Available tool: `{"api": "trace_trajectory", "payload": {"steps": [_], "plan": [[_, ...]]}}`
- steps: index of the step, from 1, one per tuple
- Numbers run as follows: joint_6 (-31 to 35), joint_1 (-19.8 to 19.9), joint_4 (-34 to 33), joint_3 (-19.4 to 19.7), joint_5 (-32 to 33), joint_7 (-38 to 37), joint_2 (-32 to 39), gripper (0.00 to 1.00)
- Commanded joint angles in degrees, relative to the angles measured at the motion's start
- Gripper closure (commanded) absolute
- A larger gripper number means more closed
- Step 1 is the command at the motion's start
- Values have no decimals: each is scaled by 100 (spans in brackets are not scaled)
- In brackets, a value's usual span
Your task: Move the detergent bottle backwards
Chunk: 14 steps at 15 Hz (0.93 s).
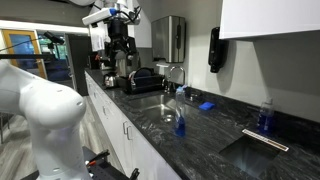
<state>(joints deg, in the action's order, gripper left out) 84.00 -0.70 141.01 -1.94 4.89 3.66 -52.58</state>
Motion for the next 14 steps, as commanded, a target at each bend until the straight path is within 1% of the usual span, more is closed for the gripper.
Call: {"api": "trace_trajectory", "payload": {"steps": [1, 4, 6, 8, 9, 11, 13, 14], "plan": [[480, -137, 267, 52, 151, 67, -82, 0], [1065, -196, 523, 218, 280, 315, -7, 0], [1477, -187, 713, 425, 470, 606, 63, 0], [1909, -164, 883, 702, 725, 1037, 121, 0], [2141, -182, 945, 918, 820, 1351, 168, 0], [2481, -141, 996, 1219, 962, 1762, 282, 0], [2778, -188, 1021, 1523, 1022, 2247, 399, 0], [2918, -261, 1023, 1692, 1014, 2614, 454, 0]]}}
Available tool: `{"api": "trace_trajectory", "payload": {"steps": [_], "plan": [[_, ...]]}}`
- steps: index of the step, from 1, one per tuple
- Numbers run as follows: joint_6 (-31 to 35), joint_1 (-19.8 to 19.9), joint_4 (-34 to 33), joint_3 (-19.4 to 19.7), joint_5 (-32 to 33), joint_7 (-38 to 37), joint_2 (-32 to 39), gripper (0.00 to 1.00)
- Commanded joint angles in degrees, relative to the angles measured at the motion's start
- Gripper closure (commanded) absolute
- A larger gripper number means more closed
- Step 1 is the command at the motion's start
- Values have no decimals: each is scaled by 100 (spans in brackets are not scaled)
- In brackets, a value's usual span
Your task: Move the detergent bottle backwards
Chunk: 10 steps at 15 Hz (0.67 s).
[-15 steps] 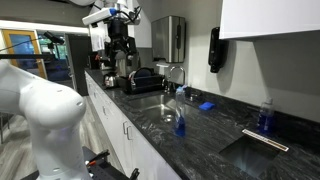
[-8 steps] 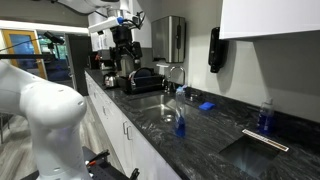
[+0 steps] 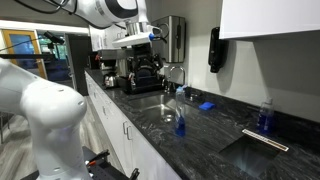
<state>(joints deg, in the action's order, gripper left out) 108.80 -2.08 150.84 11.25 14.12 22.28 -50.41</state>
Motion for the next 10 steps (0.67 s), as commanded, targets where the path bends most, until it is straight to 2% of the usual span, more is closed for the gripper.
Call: {"api": "trace_trajectory", "payload": {"steps": [1, 3, 4, 6, 10], "plan": [[514, -187, 3, 511, 60, 1100, 306, 0], [530, -319, -155, 763, -9, 1824, 511, 0], [429, -58, -14, 461, -68, 1336, 258, 0], [448, -115, -52, 592, -100, 1694, 362, 0], [671, -181, -128, 725, -100, 1843, 644, 0]]}}
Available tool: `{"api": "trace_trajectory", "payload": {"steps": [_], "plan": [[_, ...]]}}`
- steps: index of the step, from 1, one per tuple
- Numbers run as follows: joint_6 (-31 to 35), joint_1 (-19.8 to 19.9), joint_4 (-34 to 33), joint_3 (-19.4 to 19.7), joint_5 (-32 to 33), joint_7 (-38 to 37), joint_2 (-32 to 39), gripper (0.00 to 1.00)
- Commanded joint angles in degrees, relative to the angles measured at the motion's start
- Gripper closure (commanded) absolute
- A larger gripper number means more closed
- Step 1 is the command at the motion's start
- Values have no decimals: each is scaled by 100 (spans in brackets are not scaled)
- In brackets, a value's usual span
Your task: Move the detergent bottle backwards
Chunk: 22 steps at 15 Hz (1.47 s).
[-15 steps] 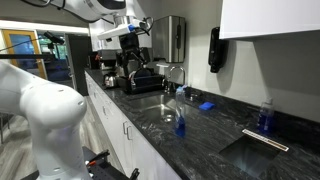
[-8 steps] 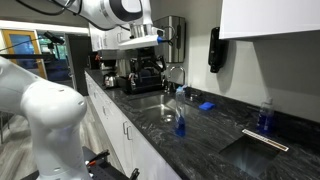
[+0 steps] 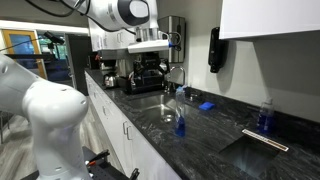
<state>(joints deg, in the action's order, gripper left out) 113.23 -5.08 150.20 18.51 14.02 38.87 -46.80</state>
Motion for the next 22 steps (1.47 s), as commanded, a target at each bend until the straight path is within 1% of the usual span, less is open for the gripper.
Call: {"api": "trace_trajectory", "payload": {"steps": [1, 5, 8, 12, 16, 22], "plan": [[310, 146, -89, 33, -48, 198, 374, 0], [631, 340, -298, 287, -63, 204, 908, 0], [743, 400, -550, 521, -236, 386, 1302, 0], [908, 356, -795, 740, -590, 1080, 1694, 0], [1303, 336, -907, 783, -1074, 1842, 2095, 0], [1795, 410, -1014, 718, -1648, 2687, 2677, 0]]}}
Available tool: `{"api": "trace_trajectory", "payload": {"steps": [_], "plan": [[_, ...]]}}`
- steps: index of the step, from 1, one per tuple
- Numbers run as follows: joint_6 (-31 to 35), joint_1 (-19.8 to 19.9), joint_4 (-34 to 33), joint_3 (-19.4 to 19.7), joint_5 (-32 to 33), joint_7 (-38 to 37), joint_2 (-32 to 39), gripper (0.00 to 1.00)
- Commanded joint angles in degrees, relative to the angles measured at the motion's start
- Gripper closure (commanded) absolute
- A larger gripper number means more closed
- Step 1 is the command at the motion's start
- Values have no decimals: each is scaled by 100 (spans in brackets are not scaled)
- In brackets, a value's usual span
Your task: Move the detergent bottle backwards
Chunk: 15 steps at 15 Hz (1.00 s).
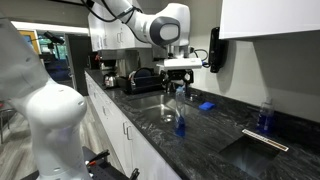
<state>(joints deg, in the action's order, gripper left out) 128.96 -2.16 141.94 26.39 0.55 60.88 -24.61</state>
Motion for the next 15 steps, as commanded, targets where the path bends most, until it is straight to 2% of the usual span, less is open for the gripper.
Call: {"api": "trace_trajectory", "payload": {"steps": [1, 7, 8, 9, 15], "plan": [[270, 136, -211, -83, -374, 586, 553, 0], [435, 304, -334, -192, -616, 936, 1032, 0], [467, 342, -343, -218, -639, 963, 1091, 17], [485, 371, -355, -244, -661, 997, 1152, 26], [527, 492, -314, -452, -769, 1113, 1335, 69]]}}
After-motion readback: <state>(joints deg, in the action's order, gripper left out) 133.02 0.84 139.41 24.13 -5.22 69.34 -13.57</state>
